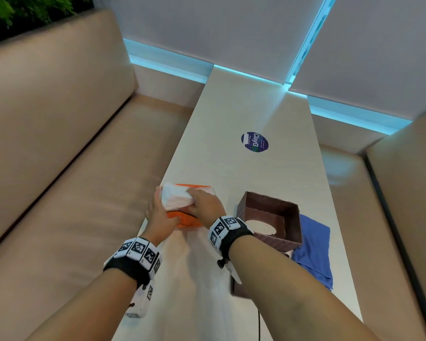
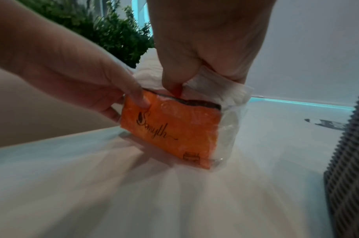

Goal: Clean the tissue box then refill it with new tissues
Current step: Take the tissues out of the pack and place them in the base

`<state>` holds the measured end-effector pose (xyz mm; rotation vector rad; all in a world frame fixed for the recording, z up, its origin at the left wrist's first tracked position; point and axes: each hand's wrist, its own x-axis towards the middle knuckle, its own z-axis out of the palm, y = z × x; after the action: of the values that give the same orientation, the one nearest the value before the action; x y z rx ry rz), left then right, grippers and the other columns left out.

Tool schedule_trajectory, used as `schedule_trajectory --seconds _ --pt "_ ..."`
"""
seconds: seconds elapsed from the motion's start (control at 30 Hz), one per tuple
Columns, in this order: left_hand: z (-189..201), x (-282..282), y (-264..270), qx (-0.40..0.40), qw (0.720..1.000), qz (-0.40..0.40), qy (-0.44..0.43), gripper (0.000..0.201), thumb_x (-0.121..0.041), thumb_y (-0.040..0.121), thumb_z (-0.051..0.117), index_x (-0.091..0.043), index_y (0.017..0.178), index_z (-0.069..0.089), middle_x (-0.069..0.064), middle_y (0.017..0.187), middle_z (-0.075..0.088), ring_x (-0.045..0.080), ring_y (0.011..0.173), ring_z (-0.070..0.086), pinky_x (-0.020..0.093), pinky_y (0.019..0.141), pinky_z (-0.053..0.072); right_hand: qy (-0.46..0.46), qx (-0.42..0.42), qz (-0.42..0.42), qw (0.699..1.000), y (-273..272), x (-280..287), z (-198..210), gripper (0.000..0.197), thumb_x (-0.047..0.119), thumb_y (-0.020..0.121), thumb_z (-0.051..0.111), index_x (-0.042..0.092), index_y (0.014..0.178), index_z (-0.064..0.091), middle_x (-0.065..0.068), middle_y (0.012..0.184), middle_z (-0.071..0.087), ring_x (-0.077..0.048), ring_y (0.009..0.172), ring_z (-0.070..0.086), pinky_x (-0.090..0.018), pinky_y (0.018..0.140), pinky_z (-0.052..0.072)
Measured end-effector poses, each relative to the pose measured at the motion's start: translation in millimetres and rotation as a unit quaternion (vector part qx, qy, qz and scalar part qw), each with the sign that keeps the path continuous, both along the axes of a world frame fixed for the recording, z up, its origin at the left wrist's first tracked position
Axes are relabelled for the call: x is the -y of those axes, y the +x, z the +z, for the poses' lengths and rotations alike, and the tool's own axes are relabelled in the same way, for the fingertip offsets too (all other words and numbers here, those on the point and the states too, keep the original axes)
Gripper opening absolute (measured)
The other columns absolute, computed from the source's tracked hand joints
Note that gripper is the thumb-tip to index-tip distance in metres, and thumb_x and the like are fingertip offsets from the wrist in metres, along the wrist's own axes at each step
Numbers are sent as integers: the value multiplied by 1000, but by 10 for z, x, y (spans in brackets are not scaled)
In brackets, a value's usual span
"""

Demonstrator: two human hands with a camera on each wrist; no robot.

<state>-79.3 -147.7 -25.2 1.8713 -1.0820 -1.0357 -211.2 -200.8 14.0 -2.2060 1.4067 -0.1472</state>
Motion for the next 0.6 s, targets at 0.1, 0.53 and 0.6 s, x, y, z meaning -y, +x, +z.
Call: schedule_trajectory --seconds 0.1,0.53,0.6 --pt "14 -5 17 3 1000 4 -9 90 -11 67 57 -29 145 17 6 148 35 32 136 31 52 114 26 -6 54 -10 998 -72 -41 45 43 26 89 58 12 129 52 -11 130 50 -31 112 54 -38 94 46" --pt "605 -186 -62 74 993 53 -80 54 -22 79 66 4 122 44 20 121 43 33 117 39 39 99 35 -103 227 -113 962 -243 -183 508 45 40 73 46 16 105 68 2 99 64 -22 106 47 -23 89 33" --pt "735 -169 -145 -15 994 75 -77 58 -33 83 63 3 124 45 21 125 45 33 120 43 40 95 39 -119 244 -128 954 -296 -252 619 35 25 79 57 12 110 67 -7 110 67 -23 108 48 -22 92 32"
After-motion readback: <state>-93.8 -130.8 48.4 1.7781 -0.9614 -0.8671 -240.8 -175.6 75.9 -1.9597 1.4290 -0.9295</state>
